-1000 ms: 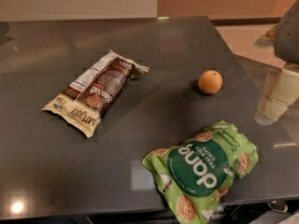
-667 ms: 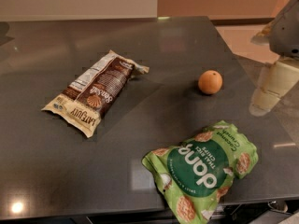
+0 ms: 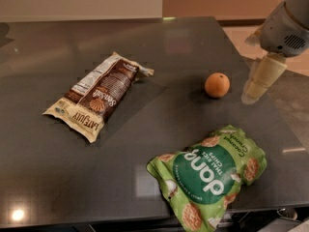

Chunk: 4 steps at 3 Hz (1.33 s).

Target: Move orange near brown chip bag

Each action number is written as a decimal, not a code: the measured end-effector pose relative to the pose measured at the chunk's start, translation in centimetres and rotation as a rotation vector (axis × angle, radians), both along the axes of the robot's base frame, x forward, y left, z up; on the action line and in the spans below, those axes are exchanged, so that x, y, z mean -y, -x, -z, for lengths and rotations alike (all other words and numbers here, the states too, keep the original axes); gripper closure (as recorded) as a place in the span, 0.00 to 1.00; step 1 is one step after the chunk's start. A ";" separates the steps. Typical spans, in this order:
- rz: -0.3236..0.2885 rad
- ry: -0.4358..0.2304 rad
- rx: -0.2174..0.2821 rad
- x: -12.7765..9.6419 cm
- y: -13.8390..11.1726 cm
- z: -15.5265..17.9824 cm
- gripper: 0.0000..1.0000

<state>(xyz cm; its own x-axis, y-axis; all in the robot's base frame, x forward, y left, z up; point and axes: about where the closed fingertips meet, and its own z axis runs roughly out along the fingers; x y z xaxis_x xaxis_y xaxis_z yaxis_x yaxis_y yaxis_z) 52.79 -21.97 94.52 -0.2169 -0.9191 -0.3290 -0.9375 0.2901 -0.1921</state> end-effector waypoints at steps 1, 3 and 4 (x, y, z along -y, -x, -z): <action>-0.003 -0.032 -0.023 -0.1 -2.9 1.9 0.00; -0.019 -0.073 -0.058 -1.3 -6.3 5.6 0.00; -0.029 -0.082 -0.066 -1.8 -7.0 6.7 0.00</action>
Offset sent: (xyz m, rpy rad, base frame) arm 0.0714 0.0088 -0.0629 0.0803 0.0741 0.0096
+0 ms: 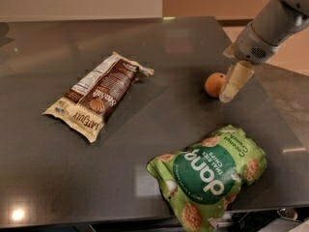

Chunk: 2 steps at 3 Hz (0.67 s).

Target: Move orange near brown chip bag

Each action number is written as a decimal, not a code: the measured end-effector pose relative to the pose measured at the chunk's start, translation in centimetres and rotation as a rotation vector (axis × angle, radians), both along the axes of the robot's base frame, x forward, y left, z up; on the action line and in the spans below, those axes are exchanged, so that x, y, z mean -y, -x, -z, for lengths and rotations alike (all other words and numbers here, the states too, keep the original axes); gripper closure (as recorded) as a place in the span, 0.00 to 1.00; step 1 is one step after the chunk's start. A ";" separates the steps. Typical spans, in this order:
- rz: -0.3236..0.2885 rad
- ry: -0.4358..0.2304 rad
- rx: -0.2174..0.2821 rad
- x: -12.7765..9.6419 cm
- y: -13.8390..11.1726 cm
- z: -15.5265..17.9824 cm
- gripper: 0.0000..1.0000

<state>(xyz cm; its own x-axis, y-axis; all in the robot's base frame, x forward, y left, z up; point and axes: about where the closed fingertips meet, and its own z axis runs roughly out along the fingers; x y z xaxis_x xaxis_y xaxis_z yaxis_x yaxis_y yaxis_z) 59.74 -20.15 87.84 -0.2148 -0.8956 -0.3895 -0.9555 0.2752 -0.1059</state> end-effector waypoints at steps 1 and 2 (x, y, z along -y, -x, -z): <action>-0.016 0.000 -0.010 -0.4 0.0 1.3 0.00; -0.023 0.002 -0.017 -0.5 0.0 2.2 0.18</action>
Offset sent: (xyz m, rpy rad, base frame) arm -0.0014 0.0035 -0.0288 -0.0063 0.0227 0.0277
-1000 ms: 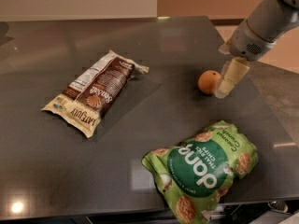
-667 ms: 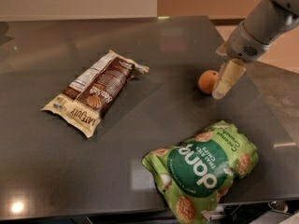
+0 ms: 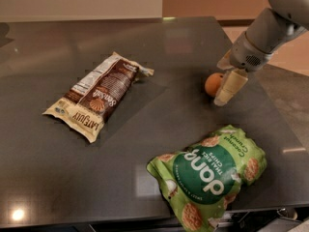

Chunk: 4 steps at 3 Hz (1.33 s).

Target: Move orange near brown chip bag

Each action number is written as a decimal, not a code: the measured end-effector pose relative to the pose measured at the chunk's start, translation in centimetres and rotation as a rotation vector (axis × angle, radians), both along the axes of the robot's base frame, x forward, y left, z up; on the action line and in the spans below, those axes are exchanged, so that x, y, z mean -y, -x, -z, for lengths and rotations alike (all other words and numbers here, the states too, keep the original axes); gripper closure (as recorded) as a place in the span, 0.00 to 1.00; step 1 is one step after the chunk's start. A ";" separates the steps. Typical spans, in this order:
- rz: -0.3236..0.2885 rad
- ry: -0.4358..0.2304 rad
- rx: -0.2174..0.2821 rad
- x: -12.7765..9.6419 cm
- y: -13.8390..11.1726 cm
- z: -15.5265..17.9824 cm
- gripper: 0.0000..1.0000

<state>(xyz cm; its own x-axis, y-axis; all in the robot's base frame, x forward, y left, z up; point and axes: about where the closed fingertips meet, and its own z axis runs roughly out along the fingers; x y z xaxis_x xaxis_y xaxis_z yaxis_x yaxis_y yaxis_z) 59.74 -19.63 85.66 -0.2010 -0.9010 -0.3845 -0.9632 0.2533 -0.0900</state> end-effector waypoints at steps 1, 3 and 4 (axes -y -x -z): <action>-0.007 -0.009 -0.005 -0.2 -0.1 0.3 0.42; -0.040 -0.050 -0.021 -2.8 0.0 -1.4 0.88; -0.085 -0.086 -0.039 -6.8 0.9 -2.7 1.00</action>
Offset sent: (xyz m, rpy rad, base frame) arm 0.0042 0.0100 0.0115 0.0429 0.0158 0.0176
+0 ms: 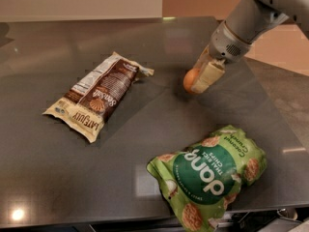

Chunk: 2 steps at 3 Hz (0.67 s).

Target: Move orange near brown chip bag

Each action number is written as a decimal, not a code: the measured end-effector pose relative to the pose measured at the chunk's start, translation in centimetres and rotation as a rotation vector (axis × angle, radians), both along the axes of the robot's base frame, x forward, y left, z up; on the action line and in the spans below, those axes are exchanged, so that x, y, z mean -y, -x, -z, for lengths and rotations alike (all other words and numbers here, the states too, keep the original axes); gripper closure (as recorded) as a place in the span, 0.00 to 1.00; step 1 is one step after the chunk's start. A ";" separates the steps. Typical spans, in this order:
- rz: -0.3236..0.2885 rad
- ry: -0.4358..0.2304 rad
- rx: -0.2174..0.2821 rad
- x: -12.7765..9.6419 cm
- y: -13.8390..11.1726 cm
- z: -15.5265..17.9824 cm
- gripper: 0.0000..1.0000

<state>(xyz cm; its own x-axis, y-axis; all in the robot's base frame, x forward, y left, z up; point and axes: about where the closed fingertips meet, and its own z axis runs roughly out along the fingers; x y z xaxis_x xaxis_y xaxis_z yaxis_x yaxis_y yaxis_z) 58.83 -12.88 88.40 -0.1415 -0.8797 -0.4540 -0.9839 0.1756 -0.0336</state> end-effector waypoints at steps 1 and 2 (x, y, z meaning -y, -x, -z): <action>-0.042 -0.023 -0.021 -4.1 1.1 -0.7 1.00; -0.057 -0.036 -0.035 -7.4 2.1 -0.5 1.00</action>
Offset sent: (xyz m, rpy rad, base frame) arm -0.0339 0.1130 0.0037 0.0498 0.0563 0.0711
